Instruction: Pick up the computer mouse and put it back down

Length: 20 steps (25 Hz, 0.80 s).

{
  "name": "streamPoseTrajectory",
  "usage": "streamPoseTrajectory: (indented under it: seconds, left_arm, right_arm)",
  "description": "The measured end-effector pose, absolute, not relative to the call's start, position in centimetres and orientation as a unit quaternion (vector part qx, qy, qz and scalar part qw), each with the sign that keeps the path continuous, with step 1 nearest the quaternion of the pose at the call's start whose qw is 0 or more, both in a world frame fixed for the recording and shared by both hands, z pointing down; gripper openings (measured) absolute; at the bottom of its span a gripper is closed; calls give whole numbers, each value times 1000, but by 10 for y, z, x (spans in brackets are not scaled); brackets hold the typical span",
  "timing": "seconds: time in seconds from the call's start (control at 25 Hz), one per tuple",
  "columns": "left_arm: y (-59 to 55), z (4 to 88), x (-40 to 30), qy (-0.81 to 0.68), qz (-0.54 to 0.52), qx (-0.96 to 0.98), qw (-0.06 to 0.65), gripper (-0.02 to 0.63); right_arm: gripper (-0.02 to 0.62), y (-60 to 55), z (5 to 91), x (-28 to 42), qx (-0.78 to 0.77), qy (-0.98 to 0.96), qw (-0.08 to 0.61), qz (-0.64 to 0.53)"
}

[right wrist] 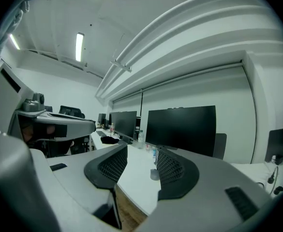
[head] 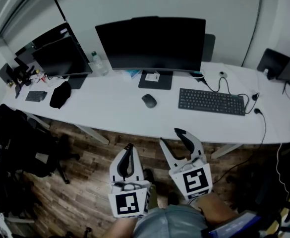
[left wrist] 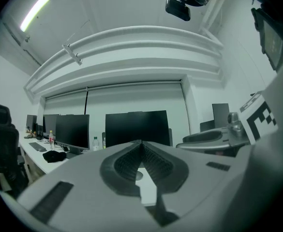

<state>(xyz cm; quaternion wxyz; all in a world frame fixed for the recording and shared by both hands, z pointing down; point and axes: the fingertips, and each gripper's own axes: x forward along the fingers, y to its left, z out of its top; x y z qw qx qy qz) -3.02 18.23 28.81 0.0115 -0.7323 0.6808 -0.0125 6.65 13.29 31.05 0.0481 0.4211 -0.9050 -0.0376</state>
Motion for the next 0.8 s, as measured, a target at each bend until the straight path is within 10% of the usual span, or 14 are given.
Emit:
streamPoseTrajectory:
  seconds: [0.8]
  left_arm:
    - [31, 322, -141, 662, -16, -749, -33, 8]
  right_arm:
    - [190, -6, 353, -35, 440, -892, 105, -15]
